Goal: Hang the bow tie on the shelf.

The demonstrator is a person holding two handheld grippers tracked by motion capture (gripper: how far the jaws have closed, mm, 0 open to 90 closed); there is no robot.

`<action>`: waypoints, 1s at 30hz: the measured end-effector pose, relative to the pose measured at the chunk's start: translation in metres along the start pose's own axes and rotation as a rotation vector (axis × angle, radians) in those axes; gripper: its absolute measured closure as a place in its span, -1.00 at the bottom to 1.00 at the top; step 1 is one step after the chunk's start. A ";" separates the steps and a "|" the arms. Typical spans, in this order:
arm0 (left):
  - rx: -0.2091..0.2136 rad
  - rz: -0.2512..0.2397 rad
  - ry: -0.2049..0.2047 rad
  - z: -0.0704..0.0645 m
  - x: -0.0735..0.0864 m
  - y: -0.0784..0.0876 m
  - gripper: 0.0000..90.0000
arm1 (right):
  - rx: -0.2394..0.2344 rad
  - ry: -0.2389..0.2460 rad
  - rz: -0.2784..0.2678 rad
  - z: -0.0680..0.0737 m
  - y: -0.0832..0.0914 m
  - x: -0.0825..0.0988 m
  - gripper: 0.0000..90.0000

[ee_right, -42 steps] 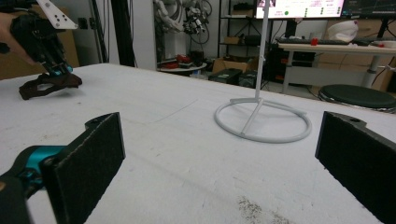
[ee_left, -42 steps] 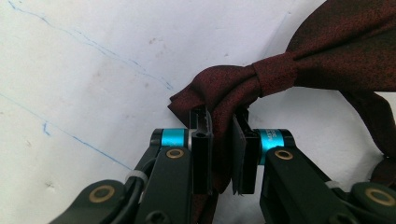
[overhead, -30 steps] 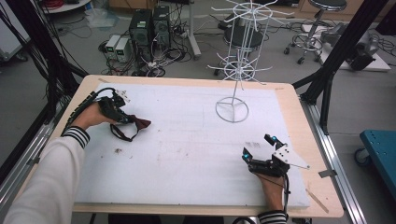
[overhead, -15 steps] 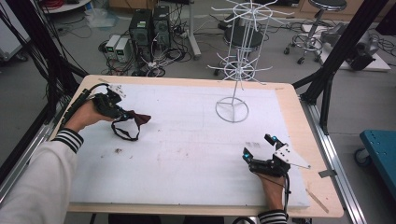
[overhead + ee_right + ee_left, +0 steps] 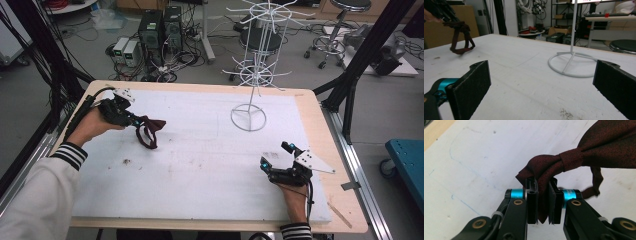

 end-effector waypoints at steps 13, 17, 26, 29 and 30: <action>0.008 -0.102 0.001 -0.037 -0.019 0.021 0.79 | -0.153 0.022 0.062 0.027 -0.007 -0.035 -0.98; 0.017 -0.145 0.022 -0.048 -0.023 0.024 0.79 | -0.201 0.029 0.075 0.038 -0.013 -0.044 -0.98; 0.033 -0.198 0.016 -0.070 -0.035 0.020 0.79 | -0.277 0.038 0.105 0.058 -0.028 -0.062 -0.98; 0.041 -0.213 0.019 -0.076 -0.038 0.017 0.79 | -0.310 0.044 0.118 0.065 -0.032 -0.066 -0.98; 0.045 -0.224 0.024 -0.079 -0.040 0.016 0.79 | -0.311 0.047 0.125 0.067 -0.034 -0.067 -0.98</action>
Point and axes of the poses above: each handheld gripper's, and its own axes: y roughly backward along the jaws, x roughly out of its underside, z roughly to its left, the point moved 4 cm from there along -y, roughly forward along the jaws, and after that the axes turned 11 degrees about -y, right-handed, at the moved point
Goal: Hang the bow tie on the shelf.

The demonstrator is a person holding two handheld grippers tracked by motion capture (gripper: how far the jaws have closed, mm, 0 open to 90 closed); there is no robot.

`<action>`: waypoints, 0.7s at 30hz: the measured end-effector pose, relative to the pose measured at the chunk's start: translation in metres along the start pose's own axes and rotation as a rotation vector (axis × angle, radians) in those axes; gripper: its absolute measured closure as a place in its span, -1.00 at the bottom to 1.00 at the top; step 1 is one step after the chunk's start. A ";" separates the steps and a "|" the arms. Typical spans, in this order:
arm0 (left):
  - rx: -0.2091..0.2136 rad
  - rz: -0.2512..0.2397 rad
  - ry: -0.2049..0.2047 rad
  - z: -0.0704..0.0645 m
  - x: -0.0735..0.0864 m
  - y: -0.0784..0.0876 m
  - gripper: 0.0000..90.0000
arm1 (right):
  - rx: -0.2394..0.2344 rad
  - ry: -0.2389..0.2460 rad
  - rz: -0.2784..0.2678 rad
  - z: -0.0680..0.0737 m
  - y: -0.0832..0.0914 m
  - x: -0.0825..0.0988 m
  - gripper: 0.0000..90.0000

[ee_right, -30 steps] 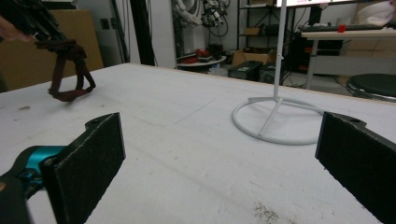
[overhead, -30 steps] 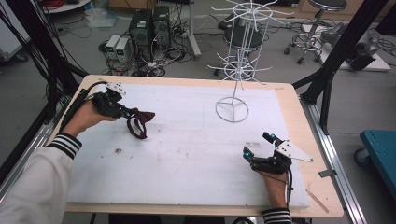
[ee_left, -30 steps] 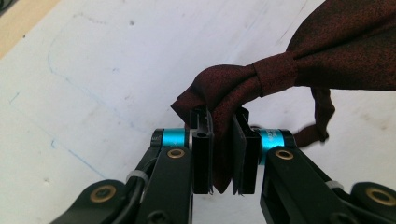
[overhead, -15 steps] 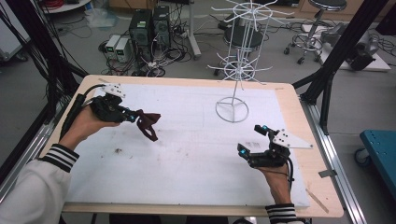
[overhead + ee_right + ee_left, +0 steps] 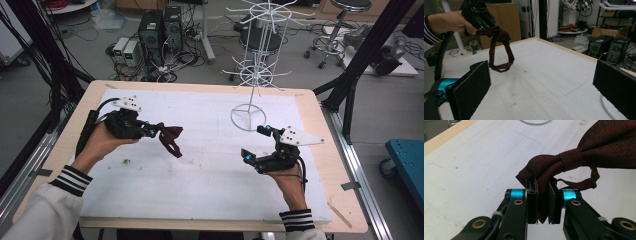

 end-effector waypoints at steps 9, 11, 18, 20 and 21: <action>0.006 -0.050 0.005 -0.016 -0.013 -0.013 0.79 | -0.069 0.009 0.022 0.016 -0.015 -0.011 -0.98; 0.006 -0.063 0.009 -0.019 -0.016 -0.016 0.79 | -0.073 0.020 0.032 0.020 -0.020 -0.013 -0.98; 0.016 -0.092 0.004 -0.029 -0.024 -0.026 0.79 | -0.110 0.022 0.074 0.030 -0.033 -0.017 -0.98; 0.016 -0.104 0.005 -0.032 -0.027 -0.029 0.79 | -0.116 0.020 0.081 0.032 -0.036 -0.018 -0.98; 0.016 -0.111 0.005 -0.033 -0.029 -0.030 0.79 | -0.116 0.019 0.083 0.033 -0.038 -0.018 -0.98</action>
Point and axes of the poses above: each handheld gripper's, and its own axes: y roughly backward along the jaws, x roughly out of its underside, z roughly to its left, the point moved 4 cm from there along -y, roughly forward along the jaws, and after that the axes turned 11 degrees about -y, right-handed, at the moved point
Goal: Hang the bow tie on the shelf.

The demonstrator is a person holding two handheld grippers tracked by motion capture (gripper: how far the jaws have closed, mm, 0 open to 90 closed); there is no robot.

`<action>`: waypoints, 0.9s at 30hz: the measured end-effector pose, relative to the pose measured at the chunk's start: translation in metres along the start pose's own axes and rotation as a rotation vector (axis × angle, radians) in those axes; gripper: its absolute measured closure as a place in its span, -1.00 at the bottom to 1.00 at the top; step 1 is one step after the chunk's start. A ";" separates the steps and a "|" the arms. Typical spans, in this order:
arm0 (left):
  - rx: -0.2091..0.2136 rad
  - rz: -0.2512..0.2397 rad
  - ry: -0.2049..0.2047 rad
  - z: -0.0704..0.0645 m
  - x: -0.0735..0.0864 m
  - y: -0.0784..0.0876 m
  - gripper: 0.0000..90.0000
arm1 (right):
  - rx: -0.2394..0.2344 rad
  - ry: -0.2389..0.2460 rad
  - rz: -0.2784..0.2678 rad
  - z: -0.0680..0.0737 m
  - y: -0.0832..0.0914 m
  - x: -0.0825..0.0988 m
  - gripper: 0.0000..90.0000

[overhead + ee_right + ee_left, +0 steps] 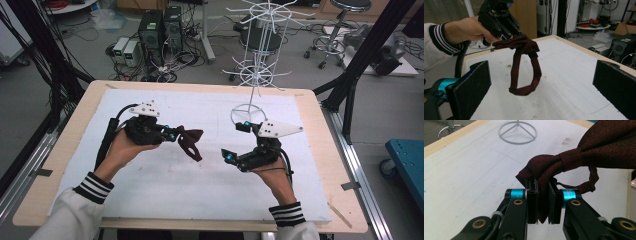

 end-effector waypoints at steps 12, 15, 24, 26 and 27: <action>-0.028 -0.046 -0.021 -0.013 -0.013 -0.019 0.79 | -0.046 -0.031 0.052 0.010 -0.020 -0.006 -0.87; -0.040 -0.048 -0.025 -0.014 -0.015 -0.022 0.79 | -0.053 -0.041 0.066 0.011 -0.025 -0.007 -0.79; -0.079 -0.044 -0.052 -0.018 -0.017 -0.026 0.79 | -0.075 -0.066 0.094 0.014 -0.033 -0.008 -0.54; -0.078 -0.050 -0.049 -0.019 -0.017 -0.027 0.79 | -0.075 -0.070 0.098 0.015 -0.034 -0.007 -0.46; -0.081 -0.047 -0.055 -0.019 -0.017 -0.027 0.79 | -0.075 -0.066 0.100 0.015 -0.034 -0.008 -0.38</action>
Point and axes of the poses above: each handheld gripper's, and its own axes: y roughly backward along the jaws, x roughly out of its underside, z roughly to its left, the point moved 4 cm from there along -y, roughly forward along the jaws, and after that the axes turned 11 degrees about -y, right-handed, at the moved point
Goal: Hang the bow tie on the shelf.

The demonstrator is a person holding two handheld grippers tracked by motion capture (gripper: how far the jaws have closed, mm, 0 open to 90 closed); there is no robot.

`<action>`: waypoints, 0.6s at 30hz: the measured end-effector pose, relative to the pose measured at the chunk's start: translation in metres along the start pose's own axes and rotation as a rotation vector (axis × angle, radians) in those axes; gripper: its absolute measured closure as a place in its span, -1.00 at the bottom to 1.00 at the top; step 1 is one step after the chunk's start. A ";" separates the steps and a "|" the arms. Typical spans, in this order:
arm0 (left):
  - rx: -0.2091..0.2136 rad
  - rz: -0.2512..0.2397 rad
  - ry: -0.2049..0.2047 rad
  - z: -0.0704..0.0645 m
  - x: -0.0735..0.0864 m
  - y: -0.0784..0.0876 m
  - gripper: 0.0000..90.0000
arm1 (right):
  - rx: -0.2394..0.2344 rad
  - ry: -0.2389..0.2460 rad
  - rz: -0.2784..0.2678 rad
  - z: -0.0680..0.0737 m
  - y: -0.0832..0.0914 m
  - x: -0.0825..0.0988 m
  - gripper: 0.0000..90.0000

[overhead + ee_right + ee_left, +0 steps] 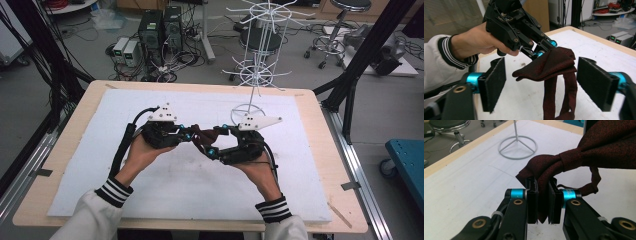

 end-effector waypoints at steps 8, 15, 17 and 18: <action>0.003 -0.009 -0.002 -0.002 0.001 0.000 0.80 | -0.001 -0.009 0.002 -0.001 -0.001 -0.001 -0.02; 0.016 -0.017 -0.005 -0.002 0.002 0.001 0.80 | 0.038 -0.002 0.005 -0.003 0.002 -0.001 0.78; 0.019 -0.020 0.000 -0.002 0.002 0.001 0.80 | 0.033 0.001 0.009 -0.004 0.002 -0.001 0.84; 0.020 -0.019 0.001 -0.002 0.002 0.001 0.80 | 0.033 0.001 0.010 -0.004 0.002 -0.001 0.85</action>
Point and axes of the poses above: each handheld gripper's, and its own axes: y roughly backward along the jaws, x roughly out of its underside, z roughly to its left, the point moved 4 cm from there along -y, roughly forward along the jaws, and after that the axes turned 11 degrees about -y, right-handed, at the moved point
